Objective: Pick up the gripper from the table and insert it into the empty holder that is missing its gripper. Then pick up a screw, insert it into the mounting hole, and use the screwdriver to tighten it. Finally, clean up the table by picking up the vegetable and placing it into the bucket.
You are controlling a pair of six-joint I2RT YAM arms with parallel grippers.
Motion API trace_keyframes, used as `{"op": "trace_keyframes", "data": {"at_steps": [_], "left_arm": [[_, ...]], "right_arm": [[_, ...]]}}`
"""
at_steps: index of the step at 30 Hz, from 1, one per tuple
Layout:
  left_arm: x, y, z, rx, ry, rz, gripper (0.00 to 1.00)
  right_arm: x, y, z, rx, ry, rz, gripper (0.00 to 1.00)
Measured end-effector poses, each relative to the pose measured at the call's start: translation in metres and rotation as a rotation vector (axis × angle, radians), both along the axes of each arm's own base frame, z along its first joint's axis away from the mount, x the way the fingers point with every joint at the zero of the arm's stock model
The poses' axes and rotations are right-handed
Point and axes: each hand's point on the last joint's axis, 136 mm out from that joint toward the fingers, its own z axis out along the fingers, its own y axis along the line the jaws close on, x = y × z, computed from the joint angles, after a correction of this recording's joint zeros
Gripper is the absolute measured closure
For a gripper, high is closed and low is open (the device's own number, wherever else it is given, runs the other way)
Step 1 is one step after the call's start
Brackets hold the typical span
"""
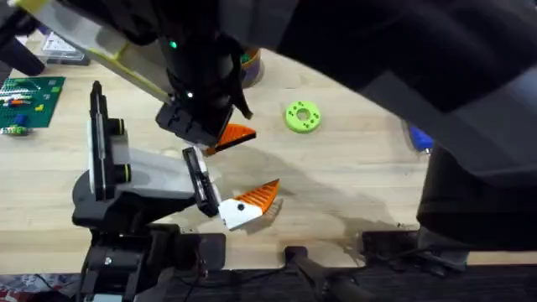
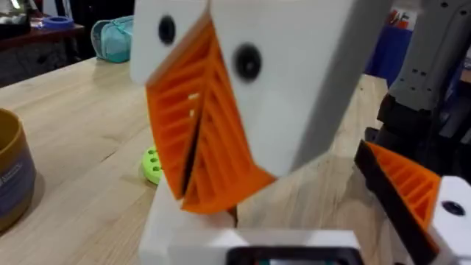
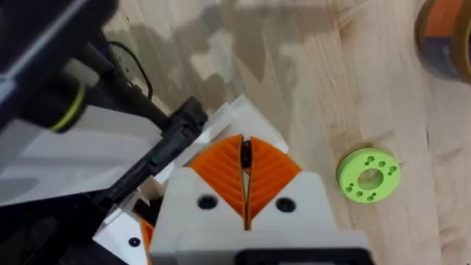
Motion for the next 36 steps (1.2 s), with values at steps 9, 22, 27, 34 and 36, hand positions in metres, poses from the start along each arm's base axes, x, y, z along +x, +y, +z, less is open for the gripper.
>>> {"op": "trace_keyframes", "data": {"at_steps": [9, 22, 27, 34, 36], "left_arm": [[0.0, 0.0, -0.002, -0.001, 0.018, 0.0, 0.012], [0.0, 0.0, -0.003, -0.002, 0.028, 0.003, 0.012], [0.0, 0.0, -0.001, -0.001, 0.014, 0.003, 0.012], [0.0, 0.0, 0.0, -0.001, 0.004, 0.0, 0.012], [0.0, 0.0, 0.0, -0.001, 0.004, 0.0, 0.012]], "right_arm": [[0.0, -0.001, -0.01, -0.032, 0.016, 0.0, 0.987], [0.017, -0.011, -0.01, -0.057, -0.024, -0.036, 0.119], [0.019, -0.012, -0.004, -0.052, -0.041, -0.036, 0.042], [0.011, 0.007, 0.023, 0.063, -0.053, -0.012, 0.008], [0.006, 0.008, 0.026, 0.073, -0.05, -0.004, 0.007]]}}
